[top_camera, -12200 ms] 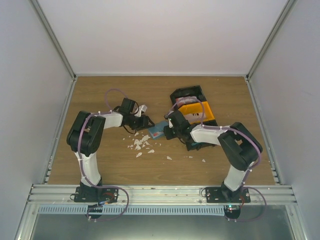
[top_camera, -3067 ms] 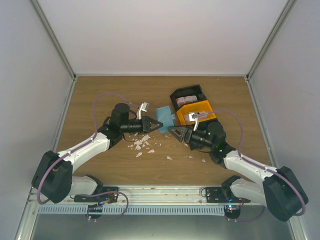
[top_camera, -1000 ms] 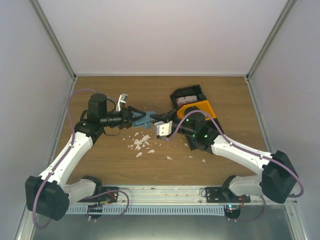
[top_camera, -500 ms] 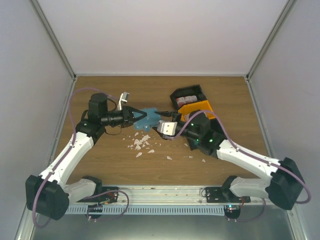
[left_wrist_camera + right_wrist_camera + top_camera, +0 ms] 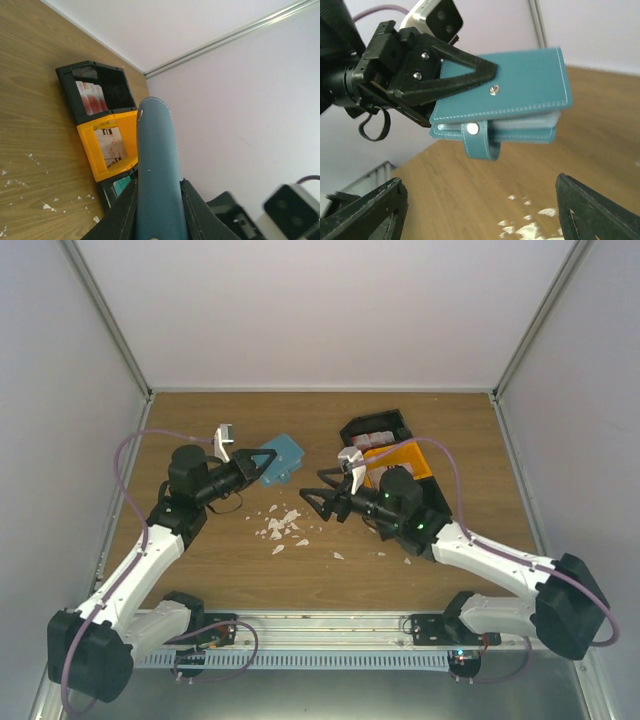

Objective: Put the credit cards into the card holder

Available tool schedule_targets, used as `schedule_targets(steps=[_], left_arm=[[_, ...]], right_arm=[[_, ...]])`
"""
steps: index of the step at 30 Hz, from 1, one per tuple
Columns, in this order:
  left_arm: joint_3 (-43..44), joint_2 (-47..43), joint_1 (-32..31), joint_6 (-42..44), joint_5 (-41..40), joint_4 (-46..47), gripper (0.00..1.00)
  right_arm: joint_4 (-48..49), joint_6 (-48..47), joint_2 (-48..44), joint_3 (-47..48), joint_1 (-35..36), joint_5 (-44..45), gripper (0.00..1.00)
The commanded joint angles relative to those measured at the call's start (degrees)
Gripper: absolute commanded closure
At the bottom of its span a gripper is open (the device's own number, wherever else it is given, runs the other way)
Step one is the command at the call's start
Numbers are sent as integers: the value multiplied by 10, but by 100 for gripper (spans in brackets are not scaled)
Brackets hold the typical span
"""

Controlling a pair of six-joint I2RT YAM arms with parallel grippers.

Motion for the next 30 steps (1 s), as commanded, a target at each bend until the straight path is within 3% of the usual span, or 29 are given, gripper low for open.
schedule_targets(steps=[1,6,12,15,19,21,23,27,30], left_arm=[[-9,-3,1,-32,-11,94,100],[-10,-7,1,-47,12,108,100],[-6,-2,1,-49,38,113,100],[-7,0,1,-50,51,118,100],[-2,-2,2,-38,73,119,99],[12,-5,2,-5,97,102,92],[34,-7,3,37,116,60,78],[77,-10,4,133,184,-47,53],[105,-3,6,205,232,-136,41]], right_arm=[[177,306,32,-29,-16,-33,17],[317,492,118,-11,-43,-82,15],[388,578,206,51,-54,-122,21],[398,593,229,74,-60,-125,35],[426,607,254,85,-70,-139,72],[428,604,258,84,-80,-153,89],[431,587,255,82,-93,-176,99],[397,514,250,107,-126,-310,99],[356,454,244,119,-140,-428,99]])
